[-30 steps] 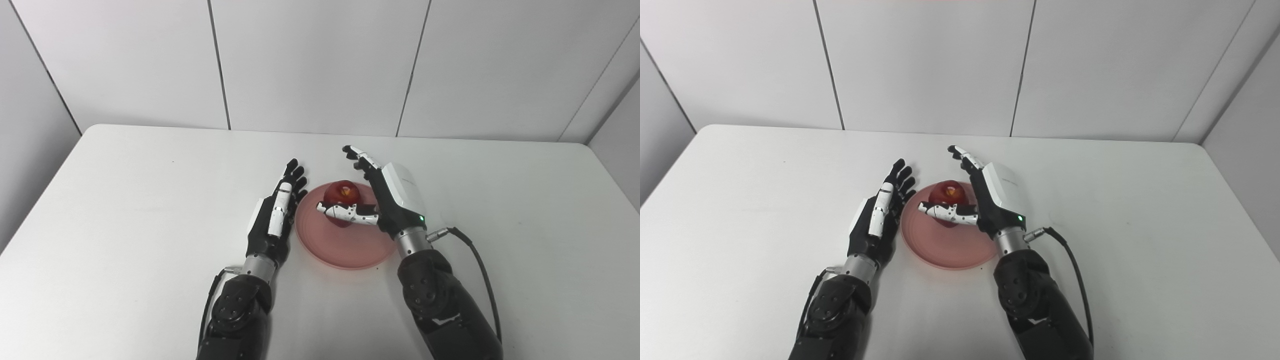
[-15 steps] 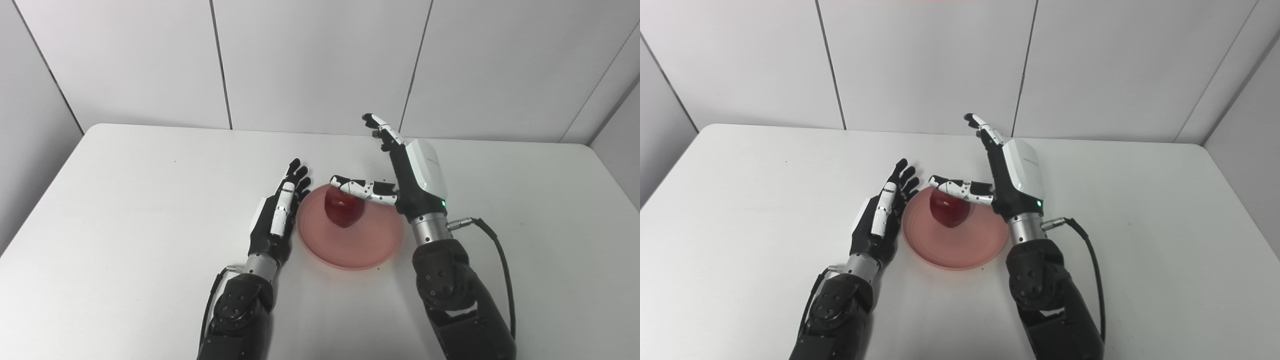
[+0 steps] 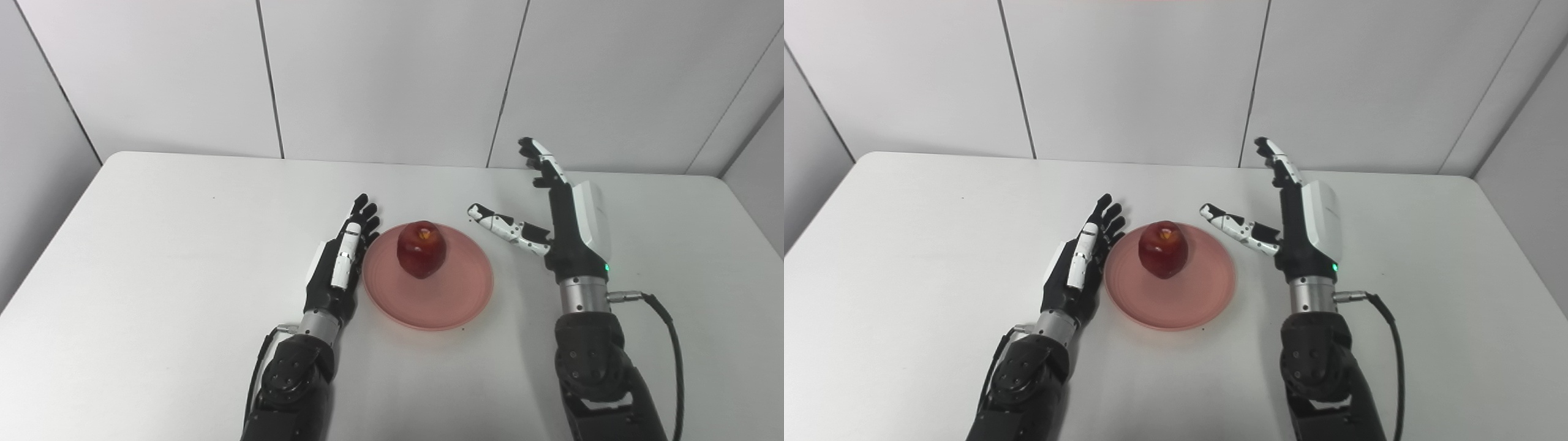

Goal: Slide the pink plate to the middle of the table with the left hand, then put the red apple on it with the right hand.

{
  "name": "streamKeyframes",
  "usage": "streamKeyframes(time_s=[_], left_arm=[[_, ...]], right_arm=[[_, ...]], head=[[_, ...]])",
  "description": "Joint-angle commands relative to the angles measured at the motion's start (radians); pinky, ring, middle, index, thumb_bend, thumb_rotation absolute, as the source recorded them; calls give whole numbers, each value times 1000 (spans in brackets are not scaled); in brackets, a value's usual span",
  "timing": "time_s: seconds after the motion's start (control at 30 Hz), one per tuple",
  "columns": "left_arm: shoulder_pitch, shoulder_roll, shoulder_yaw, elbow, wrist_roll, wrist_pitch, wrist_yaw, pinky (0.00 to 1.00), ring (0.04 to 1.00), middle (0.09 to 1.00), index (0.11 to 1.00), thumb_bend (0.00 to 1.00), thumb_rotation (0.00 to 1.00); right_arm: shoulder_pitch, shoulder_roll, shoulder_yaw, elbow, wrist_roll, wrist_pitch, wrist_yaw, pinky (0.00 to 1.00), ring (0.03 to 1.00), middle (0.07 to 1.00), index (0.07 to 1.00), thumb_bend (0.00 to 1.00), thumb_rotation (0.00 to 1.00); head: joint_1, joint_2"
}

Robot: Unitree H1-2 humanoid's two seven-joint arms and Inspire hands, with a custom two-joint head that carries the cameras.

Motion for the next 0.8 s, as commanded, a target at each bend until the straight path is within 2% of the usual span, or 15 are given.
streamKeyframes(time_s=[0.0, 0.13, 0.2, 0.23, 0.3, 0.33, 0.43, 0.5, 0.53, 0.57, 0.63, 0.77], left_arm=[[21, 1, 4, 35, 0, 8, -1, 972, 972, 978, 963, 389, 1000], [23, 3, 2, 26, 5, 16, 2, 969, 975, 982, 968, 386, 1000], [22, 4, 2, 25, 4, 15, 1, 969, 971, 978, 966, 387, 1000], [23, 4, 2, 24, 3, 14, 0, 971, 970, 976, 964, 388, 1000], [24, 4, 2, 20, 5, 16, 2, 970, 969, 975, 963, 390, 1000], [25, 4, 1, 18, 5, 17, 2, 973, 972, 977, 964, 389, 1000], [26, 5, 3, 17, 1, 13, -1, 977, 975, 979, 966, 389, 1000], [27, 5, 3, 17, 1, 12, -1, 978, 975, 980, 967, 392, 1000], [28, 5, 4, 17, 3, 11, 1, 974, 972, 977, 965, 395, 1000], [29, 4, 4, 17, 3, 11, 3, 974, 972, 977, 965, 395, 1000], [29, 4, 5, 16, 4, 9, 5, 973, 971, 977, 962, 394, 1000], [32, 6, 6, 11, 5, 11, 5, 973, 971, 976, 962, 396, 1000]], right_arm=[[-2, 13, -21, -41, 25, -35, -23, 722, 801, 814, 840, 1000, 610], [25, 21, -43, -37, 69, -40, -21, 748, 815, 819, 843, 1000, 674], [36, 26, -47, -39, 79, -25, -14, 750, 807, 820, 845, 984, 802], [42, 28, -46, -41, 86, -14, -5, 763, 813, 828, 851, 954, 910], [54, 30, -47, -34, 143, -13, 29, 779, 818, 832, 854, 931, 961], [57, 29, -48, -28, 176, -22, 45, 805, 844, 855, 869, 881, 985], [61, 39, -62, 17, 327, -52, 100, 832, 885, 892, 896, 829, 999], [62, 51, -72, 42, 416, -50, 135, 909, 947, 943, 948, 811, 1000], [63, 58, -77, 52, 447, -50, 145, 940, 965, 958, 964, 767, 1000], [64, 64, -80, 64, 480, -52, 158, 943, 967, 960, 965, 763, 1000], [65, 68, -84, 81, 517, -56, 174, 989, 986, 980, 986, 645, 1000], [66, 67, -78, 105, 532, -42, 184, 997, 985, 980, 981, 484, 1000]], head=[[1, 0], [7, -1], [10, -1], [13, -1], [16, -2], [16, -2], [21, -2], [24, -3], [24, -3], [28, -2], [29, -1], [33, -2]])
